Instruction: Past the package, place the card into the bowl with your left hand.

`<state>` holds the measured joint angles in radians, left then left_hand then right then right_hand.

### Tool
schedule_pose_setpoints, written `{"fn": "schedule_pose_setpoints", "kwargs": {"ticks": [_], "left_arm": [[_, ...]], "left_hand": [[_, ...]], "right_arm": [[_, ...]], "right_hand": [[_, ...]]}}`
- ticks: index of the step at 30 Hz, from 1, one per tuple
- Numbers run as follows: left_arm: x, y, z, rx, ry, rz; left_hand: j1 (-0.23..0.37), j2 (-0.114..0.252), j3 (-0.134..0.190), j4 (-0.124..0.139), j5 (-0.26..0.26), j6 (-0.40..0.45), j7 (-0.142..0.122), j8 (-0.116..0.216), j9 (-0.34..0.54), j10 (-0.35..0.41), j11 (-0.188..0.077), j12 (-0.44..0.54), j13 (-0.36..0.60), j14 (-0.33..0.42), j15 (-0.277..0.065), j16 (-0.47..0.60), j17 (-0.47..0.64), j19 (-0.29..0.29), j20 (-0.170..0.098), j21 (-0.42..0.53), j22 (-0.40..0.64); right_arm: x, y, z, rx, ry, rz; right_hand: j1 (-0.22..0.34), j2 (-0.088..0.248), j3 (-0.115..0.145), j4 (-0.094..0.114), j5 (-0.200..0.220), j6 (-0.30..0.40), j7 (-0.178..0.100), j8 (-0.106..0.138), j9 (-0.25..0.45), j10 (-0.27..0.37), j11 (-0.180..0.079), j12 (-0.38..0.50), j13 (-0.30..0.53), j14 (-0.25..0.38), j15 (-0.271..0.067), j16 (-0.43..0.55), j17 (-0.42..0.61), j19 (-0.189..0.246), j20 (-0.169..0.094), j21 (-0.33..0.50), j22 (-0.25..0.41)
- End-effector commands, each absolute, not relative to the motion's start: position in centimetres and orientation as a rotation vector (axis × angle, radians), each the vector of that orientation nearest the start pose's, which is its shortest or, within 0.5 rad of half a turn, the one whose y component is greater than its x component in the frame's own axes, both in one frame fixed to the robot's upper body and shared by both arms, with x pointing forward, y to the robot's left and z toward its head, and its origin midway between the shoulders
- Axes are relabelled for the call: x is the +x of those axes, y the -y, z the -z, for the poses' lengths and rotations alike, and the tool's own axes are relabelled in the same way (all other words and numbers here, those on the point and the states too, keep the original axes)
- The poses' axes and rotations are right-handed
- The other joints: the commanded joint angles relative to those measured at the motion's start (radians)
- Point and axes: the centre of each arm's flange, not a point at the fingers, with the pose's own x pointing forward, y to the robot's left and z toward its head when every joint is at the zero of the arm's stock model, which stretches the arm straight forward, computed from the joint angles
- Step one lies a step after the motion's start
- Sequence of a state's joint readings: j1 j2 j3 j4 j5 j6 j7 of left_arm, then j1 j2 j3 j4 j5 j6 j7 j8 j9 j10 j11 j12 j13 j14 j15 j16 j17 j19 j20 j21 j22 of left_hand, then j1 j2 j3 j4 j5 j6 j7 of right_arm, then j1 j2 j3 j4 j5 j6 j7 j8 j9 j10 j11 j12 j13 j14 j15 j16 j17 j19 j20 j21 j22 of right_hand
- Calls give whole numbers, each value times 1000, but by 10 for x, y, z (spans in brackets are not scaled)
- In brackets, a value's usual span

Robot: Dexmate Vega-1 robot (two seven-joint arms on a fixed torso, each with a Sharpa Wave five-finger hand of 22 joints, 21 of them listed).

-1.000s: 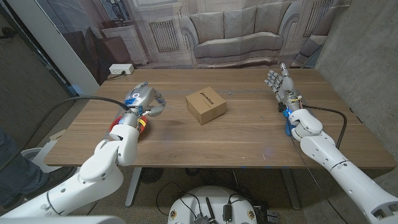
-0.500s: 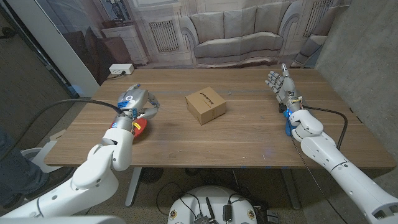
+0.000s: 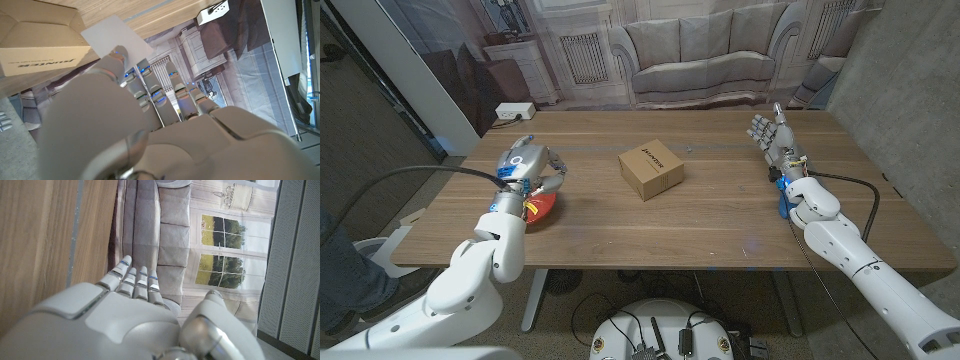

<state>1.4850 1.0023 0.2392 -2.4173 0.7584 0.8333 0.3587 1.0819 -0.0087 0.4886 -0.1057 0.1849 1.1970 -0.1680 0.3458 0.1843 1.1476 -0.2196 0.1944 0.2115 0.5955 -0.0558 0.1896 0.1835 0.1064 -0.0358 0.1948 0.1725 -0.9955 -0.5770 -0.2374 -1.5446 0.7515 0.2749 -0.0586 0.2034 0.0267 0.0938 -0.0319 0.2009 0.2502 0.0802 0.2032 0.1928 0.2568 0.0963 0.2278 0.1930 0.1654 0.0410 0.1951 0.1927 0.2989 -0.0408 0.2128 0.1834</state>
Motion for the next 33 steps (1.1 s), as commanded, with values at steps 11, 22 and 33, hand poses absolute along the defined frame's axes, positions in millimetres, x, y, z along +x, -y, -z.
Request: {"fn": "schedule_pose_setpoints", "kwargs": {"ticks": [11,22,33], "left_arm": [[406,-318,25,1409,526,-699],[406,-334,26,1388,488,-726],[408,-349,25,1378,468,-772]], "left_hand": [[2,-7,13,-1,1,7,4,5,3,7,3,3,5,14,-145,6,2,9,-85,3,2],[1,-7,18,-1,1,7,6,7,5,8,3,4,6,15,-145,6,2,9,-84,2,2],[1,-8,23,-1,1,13,7,10,3,8,3,4,6,16,-145,5,2,11,-85,2,2]], "right_arm": [[599,326,14,168,672,-127],[599,325,18,180,681,-125],[595,328,21,194,687,-115]], "right_hand": [[3,6,-2,2,3,9,-2,0,3,11,2,1,2,7,-1,-2,2,8,-8,-5,4],[3,7,-3,1,3,9,-2,0,3,13,3,1,2,7,-1,-2,2,9,-9,-5,4],[3,7,-4,1,3,9,-2,0,3,13,1,1,2,9,-1,-2,2,9,-9,-5,4]]}}
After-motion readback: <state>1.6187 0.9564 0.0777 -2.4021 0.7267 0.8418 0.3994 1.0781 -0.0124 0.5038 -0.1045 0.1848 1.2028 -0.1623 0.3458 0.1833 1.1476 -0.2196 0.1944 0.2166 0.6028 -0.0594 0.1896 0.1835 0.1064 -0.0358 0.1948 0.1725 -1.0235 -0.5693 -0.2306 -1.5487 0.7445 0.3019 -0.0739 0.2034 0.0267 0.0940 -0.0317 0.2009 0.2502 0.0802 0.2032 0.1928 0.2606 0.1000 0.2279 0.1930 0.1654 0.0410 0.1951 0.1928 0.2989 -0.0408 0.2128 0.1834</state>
